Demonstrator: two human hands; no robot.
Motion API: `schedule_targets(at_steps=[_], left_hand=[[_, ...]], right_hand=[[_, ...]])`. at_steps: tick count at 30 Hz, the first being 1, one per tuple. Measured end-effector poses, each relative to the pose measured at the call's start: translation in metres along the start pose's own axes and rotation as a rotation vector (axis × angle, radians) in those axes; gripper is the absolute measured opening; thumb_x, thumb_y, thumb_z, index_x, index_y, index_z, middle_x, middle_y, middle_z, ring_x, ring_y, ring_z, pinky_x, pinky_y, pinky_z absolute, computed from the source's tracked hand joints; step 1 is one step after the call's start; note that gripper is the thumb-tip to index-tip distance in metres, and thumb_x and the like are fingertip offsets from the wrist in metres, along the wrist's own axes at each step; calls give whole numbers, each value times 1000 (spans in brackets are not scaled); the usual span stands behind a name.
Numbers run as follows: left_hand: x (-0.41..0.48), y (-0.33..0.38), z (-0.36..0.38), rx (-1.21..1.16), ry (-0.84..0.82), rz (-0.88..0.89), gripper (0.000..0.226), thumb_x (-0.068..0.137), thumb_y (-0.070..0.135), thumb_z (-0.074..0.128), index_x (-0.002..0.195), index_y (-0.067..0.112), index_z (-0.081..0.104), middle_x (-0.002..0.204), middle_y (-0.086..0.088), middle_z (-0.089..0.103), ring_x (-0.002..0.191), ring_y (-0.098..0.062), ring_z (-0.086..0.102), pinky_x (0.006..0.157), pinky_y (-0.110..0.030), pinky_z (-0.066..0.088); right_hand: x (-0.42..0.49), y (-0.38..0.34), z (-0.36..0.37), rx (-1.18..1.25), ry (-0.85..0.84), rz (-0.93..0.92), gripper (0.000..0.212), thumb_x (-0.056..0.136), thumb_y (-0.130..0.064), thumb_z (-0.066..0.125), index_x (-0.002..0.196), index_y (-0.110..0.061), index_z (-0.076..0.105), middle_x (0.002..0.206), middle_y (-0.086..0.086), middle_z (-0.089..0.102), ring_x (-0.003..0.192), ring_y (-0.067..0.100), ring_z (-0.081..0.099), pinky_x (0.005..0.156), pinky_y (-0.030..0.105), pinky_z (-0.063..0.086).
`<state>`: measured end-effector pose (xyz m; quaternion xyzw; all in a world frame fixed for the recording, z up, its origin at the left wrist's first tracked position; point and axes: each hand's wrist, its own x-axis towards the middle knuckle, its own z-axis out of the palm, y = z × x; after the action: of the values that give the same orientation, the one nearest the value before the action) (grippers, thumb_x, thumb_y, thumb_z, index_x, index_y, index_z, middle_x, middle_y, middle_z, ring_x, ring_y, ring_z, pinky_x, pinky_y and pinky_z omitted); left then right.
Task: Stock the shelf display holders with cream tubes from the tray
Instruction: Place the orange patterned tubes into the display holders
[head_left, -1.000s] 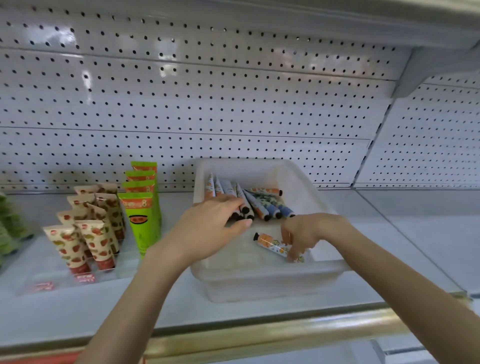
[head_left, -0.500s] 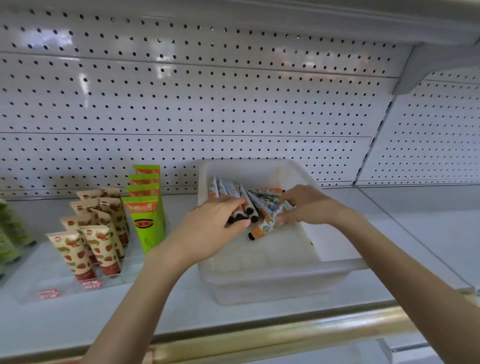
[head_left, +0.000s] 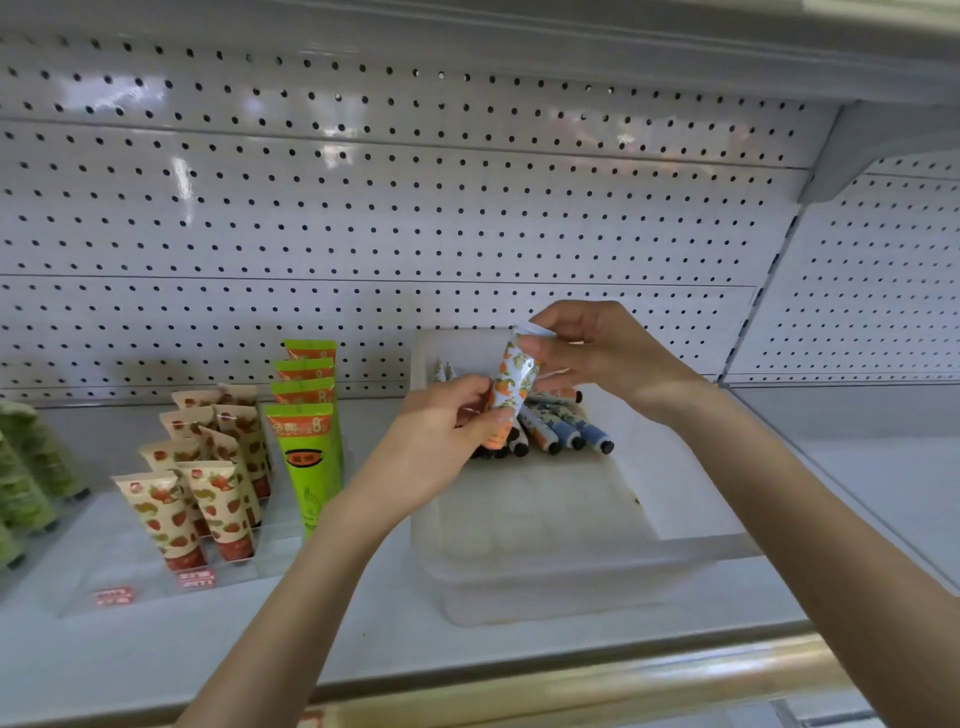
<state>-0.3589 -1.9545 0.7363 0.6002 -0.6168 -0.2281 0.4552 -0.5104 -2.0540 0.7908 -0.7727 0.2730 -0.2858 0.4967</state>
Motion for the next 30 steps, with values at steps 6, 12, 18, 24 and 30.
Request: schedule_targets(at_steps=[6, 12, 18, 24, 30], left_hand=[[3, -4, -4, -143, 47, -68, 9, 81, 17, 69, 87, 21, 65, 93, 1, 70, 81, -5, 65, 76, -16, 49], [-4, -1, -10, -203, 77, -51, 8, 83, 10, 67, 88, 16, 64, 87, 3, 68, 68, 5, 62, 63, -5, 43], [-4, -8, -16, -225, 137, -100, 13, 83, 16, 68, 92, 23, 64, 93, 7, 69, 87, -9, 66, 85, -27, 53], [-5, -12, -19, -270, 196, -96, 18, 83, 13, 66, 89, 30, 62, 82, 17, 70, 83, -2, 67, 84, -29, 55], [-1, -16, -20, -251, 227, -108, 18, 83, 15, 67, 92, 30, 63, 92, 12, 70, 87, -2, 66, 86, -35, 55]], right_hand=[[5, -3, 10, 41, 32, -35, 6, 85, -12, 66, 90, -8, 63, 79, -4, 68, 75, 8, 66, 77, 29, 58], [14, -1, 12, 185, -24, -41, 7, 83, -13, 65, 89, -10, 64, 86, -1, 68, 86, 14, 66, 79, 34, 57], [34, 4, -4, 294, 0, -7, 11, 93, -18, 54, 91, -12, 63, 87, -3, 71, 90, 14, 68, 76, 28, 57], [64, 38, -9, -40, 2, 226, 18, 93, -14, 56, 108, -5, 60, 102, 7, 65, 100, 20, 63, 78, 27, 57], [77, 80, 18, -468, -130, 416, 41, 89, -12, 61, 126, -8, 45, 117, 6, 54, 78, 16, 59, 62, 20, 51]])
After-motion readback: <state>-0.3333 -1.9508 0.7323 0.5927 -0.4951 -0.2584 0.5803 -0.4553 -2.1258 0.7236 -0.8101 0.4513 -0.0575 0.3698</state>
